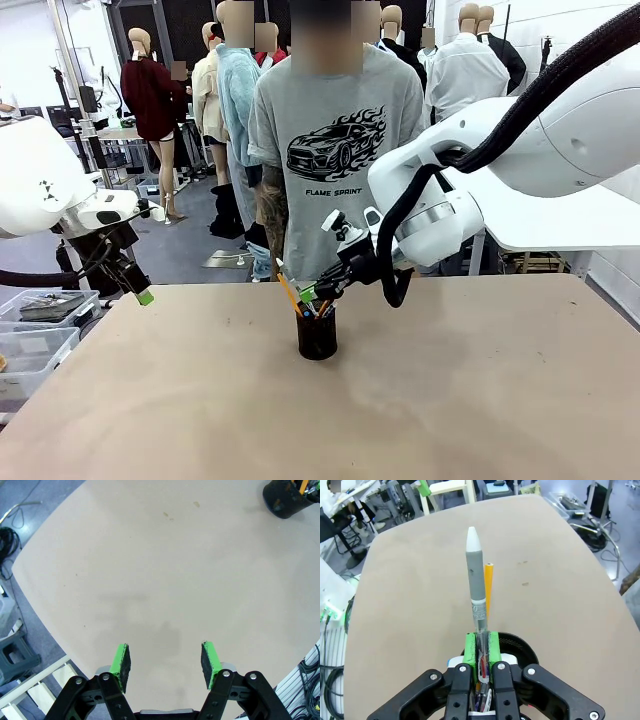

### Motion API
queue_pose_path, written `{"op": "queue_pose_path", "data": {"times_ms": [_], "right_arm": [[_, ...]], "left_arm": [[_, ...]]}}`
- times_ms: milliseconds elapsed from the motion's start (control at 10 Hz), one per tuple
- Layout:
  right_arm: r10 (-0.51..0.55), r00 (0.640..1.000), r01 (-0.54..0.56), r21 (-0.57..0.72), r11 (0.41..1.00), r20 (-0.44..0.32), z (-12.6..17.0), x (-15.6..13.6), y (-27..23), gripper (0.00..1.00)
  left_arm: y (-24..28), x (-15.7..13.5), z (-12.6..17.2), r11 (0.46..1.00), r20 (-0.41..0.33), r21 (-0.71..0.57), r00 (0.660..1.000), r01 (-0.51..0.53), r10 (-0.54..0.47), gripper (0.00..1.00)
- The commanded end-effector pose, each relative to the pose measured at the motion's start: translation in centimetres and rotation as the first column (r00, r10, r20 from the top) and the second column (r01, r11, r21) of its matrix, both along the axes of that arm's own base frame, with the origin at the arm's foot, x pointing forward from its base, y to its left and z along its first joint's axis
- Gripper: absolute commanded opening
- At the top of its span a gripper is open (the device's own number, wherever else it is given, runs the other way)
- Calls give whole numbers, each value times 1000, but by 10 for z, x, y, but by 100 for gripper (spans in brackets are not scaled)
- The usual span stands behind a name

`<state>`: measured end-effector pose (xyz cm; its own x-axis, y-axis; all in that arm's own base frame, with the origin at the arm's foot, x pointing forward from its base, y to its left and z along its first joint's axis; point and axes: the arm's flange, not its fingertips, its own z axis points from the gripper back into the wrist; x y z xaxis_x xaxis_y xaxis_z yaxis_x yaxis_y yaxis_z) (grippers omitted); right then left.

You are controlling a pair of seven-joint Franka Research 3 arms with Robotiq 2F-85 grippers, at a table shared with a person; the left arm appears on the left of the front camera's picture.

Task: Place the pens into the pen holder.
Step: Pick up a writing instrument from the table and place it into the Pen holder.

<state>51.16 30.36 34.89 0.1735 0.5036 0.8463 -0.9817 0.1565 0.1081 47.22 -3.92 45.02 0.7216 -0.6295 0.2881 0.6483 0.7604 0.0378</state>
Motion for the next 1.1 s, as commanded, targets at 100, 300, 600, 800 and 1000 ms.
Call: {"op": "queue_pose_path", "data": {"times_ms": [100, 300, 600, 800, 1000], "right_arm": [[6, 1000, -5, -24, 1000, 22, -6, -5, 1, 41], [6, 1000, -6, -33, 999, 23, -6, -6, 1, 47], [-1, 1000, 2, -43, 999, 28, -6, -8, 1, 47], [-2, 999, 3, -48, 999, 34, -6, -9, 0, 47], [0, 999, 2, -49, 999, 37, -5, -9, 0, 47]], "left_arm": [[3, 1, 0, 1000, 12, -1, 1000, 14, -14, 74], [3, 1, 0, 1000, 12, -1, 1000, 14, -14, 74], [3, 1, 0, 1000, 12, -1, 1000, 14, -14, 74], [3, 1, 0, 1000, 12, -1, 1000, 14, -14, 74], [3, 1, 0, 1000, 12, -1, 1000, 14, -14, 74]]}}
